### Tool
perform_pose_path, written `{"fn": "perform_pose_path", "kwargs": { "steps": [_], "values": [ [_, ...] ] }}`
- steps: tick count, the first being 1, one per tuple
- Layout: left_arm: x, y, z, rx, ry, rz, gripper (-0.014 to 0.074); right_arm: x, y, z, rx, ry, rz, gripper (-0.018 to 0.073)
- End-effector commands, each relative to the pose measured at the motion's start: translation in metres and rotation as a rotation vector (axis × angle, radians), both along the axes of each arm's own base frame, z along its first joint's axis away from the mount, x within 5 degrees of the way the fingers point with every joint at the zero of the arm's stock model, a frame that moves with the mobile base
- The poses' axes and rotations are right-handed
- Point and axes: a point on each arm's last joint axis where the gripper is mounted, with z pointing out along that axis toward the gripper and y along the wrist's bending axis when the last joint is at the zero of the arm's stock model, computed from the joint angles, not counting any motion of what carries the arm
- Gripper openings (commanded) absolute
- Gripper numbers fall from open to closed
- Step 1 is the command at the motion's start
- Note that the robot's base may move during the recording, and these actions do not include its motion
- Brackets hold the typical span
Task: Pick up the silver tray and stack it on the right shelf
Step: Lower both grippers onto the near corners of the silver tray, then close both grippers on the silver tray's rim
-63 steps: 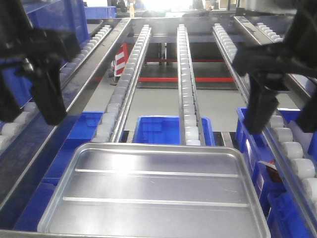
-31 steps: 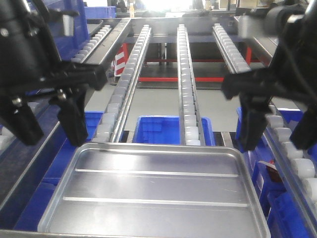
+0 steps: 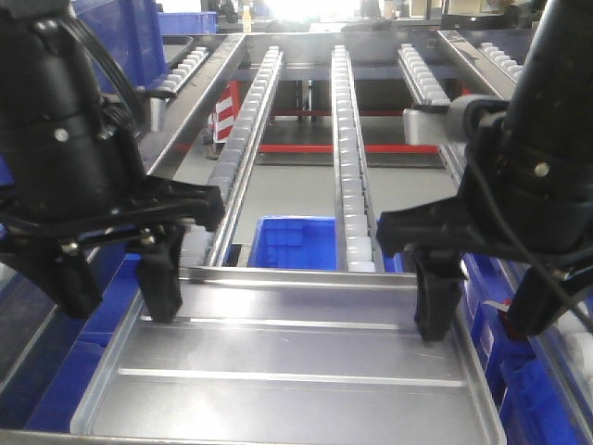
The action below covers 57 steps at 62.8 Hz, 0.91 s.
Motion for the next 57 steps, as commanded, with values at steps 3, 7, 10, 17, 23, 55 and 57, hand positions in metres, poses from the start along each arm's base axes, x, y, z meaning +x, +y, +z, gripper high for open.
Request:
{"fn": "perform_pose_path", "kwargs": {
  "steps": [3,7,10,17,23,55,57],
  "values": [
    [0.003,-0.009,0.014,-0.062,-0.055,0.005,0.0316,0.003,0.002,0.008,0.040,-0.063,-0.001,0.0551],
    [0.003,-0.010,0.011,-0.057,-0.049,0.001,0.0316,0.004,0.003,0.005,0.037,-0.057,-0.001,0.0551],
    [0.003,-0.011,0.009,-0.054,-0.045,0.001,0.0316,0.005,0.003,0.004,0.039,-0.060,0.000,0.0551],
    [0.005,-0.012,0.003,-0.043,-0.032,0.001,0.0316,0.005,0.003,0.003,0.039,-0.059,0.000,0.0551],
    [0.006,-0.012,-0.001,-0.036,-0.023,0.001,0.0316,0.005,0.003,0.003,0.040,-0.061,0.000,0.0551],
    [0.007,-0.011,-0.001,-0.019,-0.042,-0.015,-0.0092,0.003,0.002,0.002,0.021,-0.027,-0.002,0.0041],
    [0.007,-0.011,-0.001,-0.018,-0.043,-0.015,-0.0092,0.003,0.002,0.002,0.021,-0.027,-0.002,0.0050]
  ]
}}
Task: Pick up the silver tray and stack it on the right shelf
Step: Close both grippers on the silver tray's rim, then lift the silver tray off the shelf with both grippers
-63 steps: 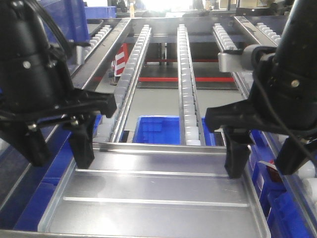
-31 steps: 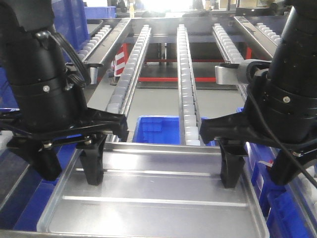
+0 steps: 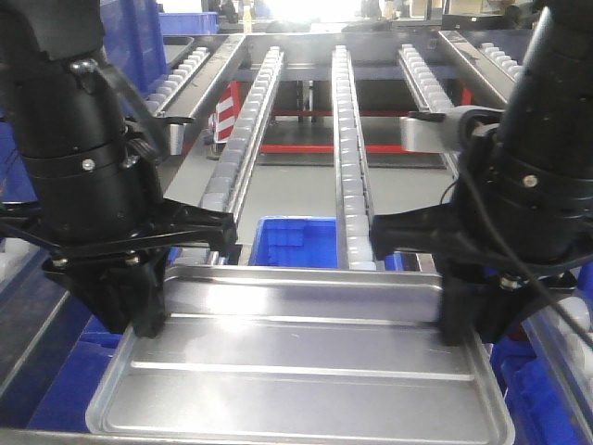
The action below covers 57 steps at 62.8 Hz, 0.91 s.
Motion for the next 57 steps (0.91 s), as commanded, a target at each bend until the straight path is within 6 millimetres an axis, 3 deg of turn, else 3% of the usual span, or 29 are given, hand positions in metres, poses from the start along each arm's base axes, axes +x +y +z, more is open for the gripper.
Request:
{"fn": "perform_pose_path", "kwargs": {
  "steps": [1,12,23,36,51,57],
  "values": [
    [0.001,-0.003,0.015,-0.038,-0.052,-0.005,-0.0094,0.002,0.000,0.008,0.000,-0.039,0.023,0.0057],
    [0.002,-0.003,0.016,-0.037,-0.050,-0.003,-0.0093,0.002,0.001,0.010,-0.002,-0.045,0.036,0.0057],
    [0.004,-0.003,0.036,-0.033,-0.069,0.009,-0.0093,-0.003,-0.002,0.028,0.014,-0.086,0.042,0.0057],
    [0.001,0.000,0.079,-0.081,-0.137,0.010,-0.0093,-0.016,-0.015,0.072,-0.008,-0.189,0.074,0.0057],
    [-0.017,0.015,0.136,-0.157,-0.240,0.014,-0.0093,-0.033,-0.030,0.138,-0.002,-0.337,0.071,0.0057],
    [-0.025,0.022,0.159,-0.173,-0.298,0.011,-0.0093,-0.040,-0.034,0.155,0.027,-0.394,0.066,0.0057]
  ]
}}
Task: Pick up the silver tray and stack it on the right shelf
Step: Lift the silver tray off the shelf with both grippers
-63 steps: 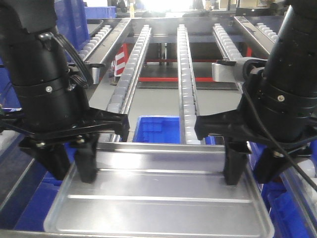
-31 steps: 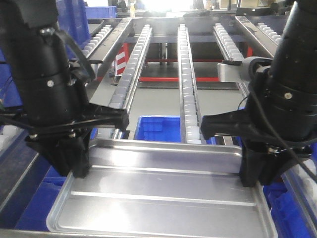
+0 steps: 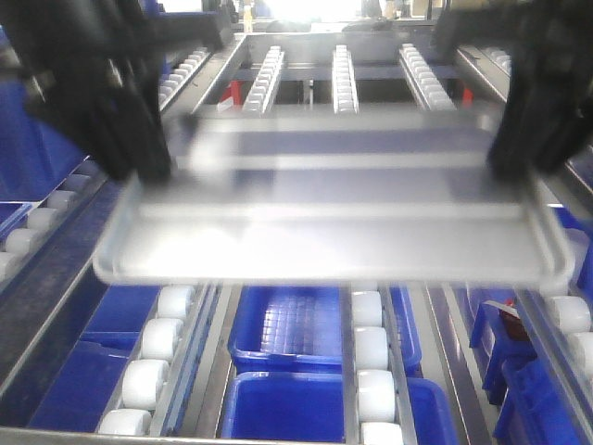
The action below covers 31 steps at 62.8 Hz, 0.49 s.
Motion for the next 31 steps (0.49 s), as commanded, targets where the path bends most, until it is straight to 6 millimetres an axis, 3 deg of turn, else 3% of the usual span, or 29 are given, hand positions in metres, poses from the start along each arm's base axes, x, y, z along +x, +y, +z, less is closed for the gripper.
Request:
{"fn": "perform_pose_path", "kwargs": {
  "steps": [1,14,31],
  "values": [
    [-0.012,0.011,0.042,-0.027,-0.132,-0.009,-0.0093,-0.007,-0.008,0.032,-0.007,-0.133,0.029,0.0057],
    [-0.030,0.018,0.077,-0.013,-0.256,0.022,-0.0093,-0.009,-0.009,0.035,-0.001,-0.142,0.028,0.0057],
    [-0.030,0.017,0.072,0.025,-0.227,0.022,-0.0093,-0.009,-0.009,0.035,0.000,-0.144,0.029,0.0057]
  ]
}}
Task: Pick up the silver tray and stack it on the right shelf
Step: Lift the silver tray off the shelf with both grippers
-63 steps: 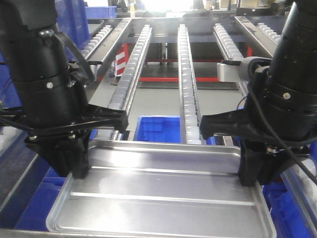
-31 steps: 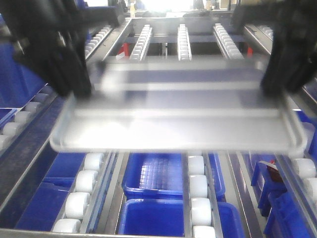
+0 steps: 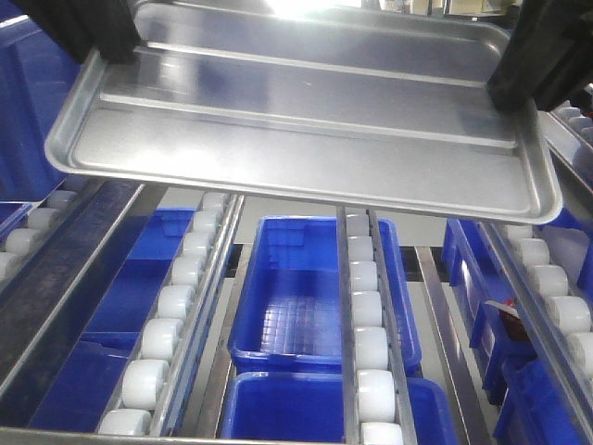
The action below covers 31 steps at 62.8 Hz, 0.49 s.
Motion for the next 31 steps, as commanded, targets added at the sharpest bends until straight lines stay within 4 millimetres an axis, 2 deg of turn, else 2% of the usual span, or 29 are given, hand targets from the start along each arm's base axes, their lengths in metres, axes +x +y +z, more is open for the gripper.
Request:
{"fn": "perform_pose_path", "kwargs": {
  "steps": [1,31],
  "values": [
    [-0.0003,0.0094,0.0195,0.017,-0.098,0.014,-0.0093,-0.0010,-0.0060,0.0158,-0.049,-0.078,0.022,0.0057],
    [-0.0023,0.0120,0.0174,0.047,-0.068,0.021,-0.0093,-0.0011,-0.0061,0.0156,-0.050,-0.076,0.022,0.0057]
  ]
}}
